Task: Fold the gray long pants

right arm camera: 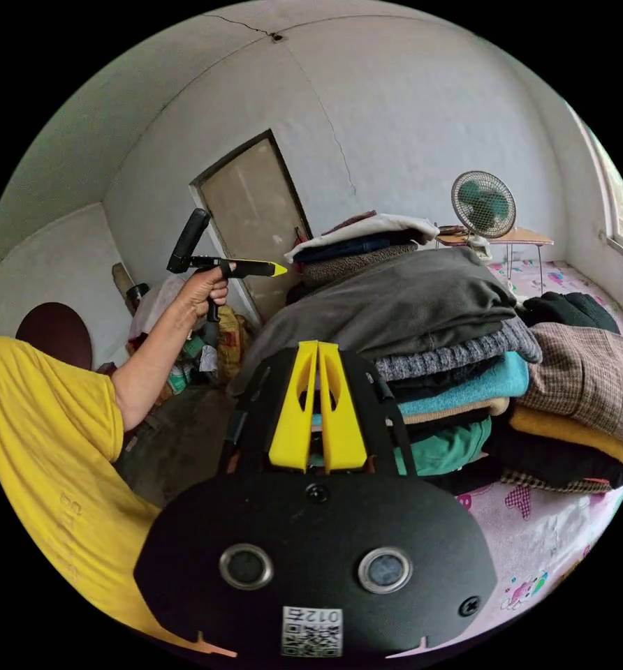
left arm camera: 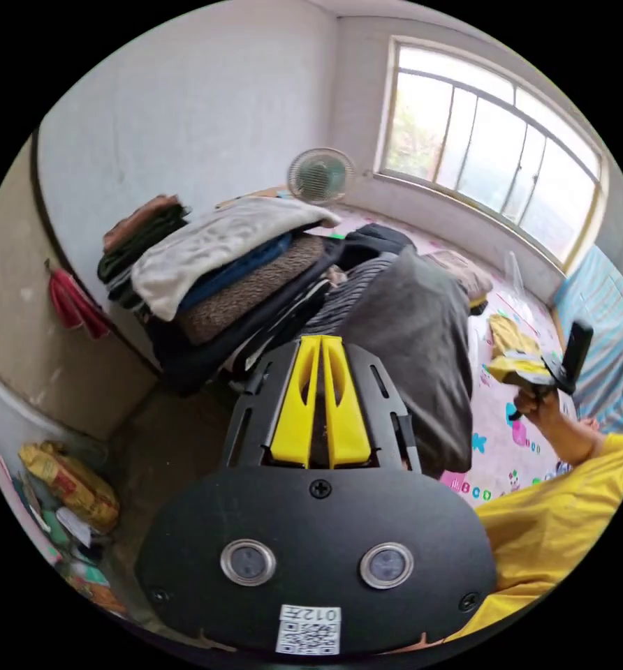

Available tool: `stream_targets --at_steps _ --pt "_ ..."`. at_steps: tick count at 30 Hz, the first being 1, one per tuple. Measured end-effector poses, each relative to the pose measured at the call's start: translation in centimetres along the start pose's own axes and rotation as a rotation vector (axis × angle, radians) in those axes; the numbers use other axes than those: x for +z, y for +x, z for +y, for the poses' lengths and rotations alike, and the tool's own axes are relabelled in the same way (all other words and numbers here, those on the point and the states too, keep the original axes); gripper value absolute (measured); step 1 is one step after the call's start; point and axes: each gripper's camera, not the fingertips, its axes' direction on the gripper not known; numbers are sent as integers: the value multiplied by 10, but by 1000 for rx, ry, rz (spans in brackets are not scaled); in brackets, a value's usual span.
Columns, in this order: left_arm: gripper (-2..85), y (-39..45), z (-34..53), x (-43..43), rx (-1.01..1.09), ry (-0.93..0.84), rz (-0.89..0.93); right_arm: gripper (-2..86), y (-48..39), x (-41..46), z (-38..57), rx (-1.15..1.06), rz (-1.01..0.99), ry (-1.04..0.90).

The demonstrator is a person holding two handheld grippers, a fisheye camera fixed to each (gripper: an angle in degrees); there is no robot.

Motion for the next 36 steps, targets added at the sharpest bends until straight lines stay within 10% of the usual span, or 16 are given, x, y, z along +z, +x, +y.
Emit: stream_targets --at_steps 9,17,27,36 --pt "0 -22 98 110 77 -218 -89 7 -2 -22 0 77 44 -80" --pt "3 -15 208 54 65 397 -247 4 -43 -121 6 -44 289 16" --pt "3 129 335 181 418 472 422 2 -63 -306 140 242 663 75" --pt "5 326 513 377 608 -124 1049 48 -160 -607 442 962 1268 -43"
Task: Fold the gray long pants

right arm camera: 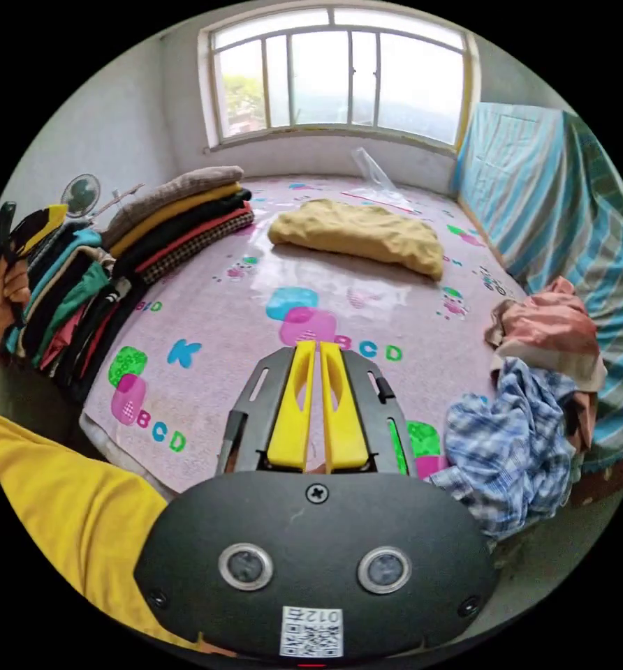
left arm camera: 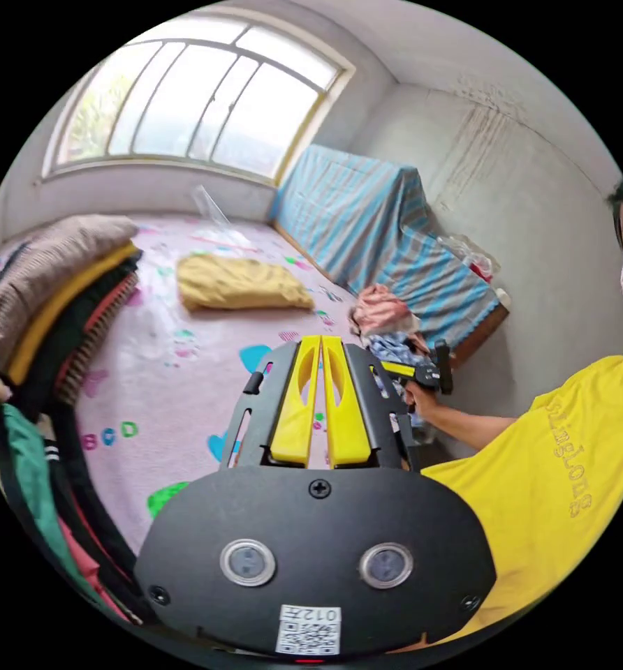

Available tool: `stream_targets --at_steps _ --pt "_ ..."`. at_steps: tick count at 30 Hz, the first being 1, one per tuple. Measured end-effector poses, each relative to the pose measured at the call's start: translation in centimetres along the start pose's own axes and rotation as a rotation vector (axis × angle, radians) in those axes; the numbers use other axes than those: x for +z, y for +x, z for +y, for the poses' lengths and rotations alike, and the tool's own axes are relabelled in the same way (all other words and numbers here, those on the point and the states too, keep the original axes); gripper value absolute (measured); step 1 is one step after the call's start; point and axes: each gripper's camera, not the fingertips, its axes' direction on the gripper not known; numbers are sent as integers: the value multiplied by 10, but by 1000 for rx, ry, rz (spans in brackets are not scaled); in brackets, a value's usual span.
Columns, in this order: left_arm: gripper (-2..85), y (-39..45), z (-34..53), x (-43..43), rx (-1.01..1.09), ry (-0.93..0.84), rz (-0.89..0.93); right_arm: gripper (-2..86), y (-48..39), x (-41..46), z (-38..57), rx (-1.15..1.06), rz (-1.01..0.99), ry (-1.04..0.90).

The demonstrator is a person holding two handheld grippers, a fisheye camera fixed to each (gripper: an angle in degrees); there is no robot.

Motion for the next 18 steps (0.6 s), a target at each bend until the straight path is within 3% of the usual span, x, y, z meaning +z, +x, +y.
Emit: stream_targets --at_steps 4,8,10,14,18 --pt "8 3 66 147 -43 -217 158 131 187 -41 62 338 259 -151" --pt "17 3 129 266 -78 -403 265 139 296 -41 99 487 237 -335" --pt "35 -3 171 334 -125 -505 308 91 333 -34 110 511 118 -405" --pt "73 -25 234 416 -214 -603 350 38 350 -41 102 511 -93 -352" --pt "114 -73 311 489 -369 -666 422 25 341 -62 74 413 -554 -222"
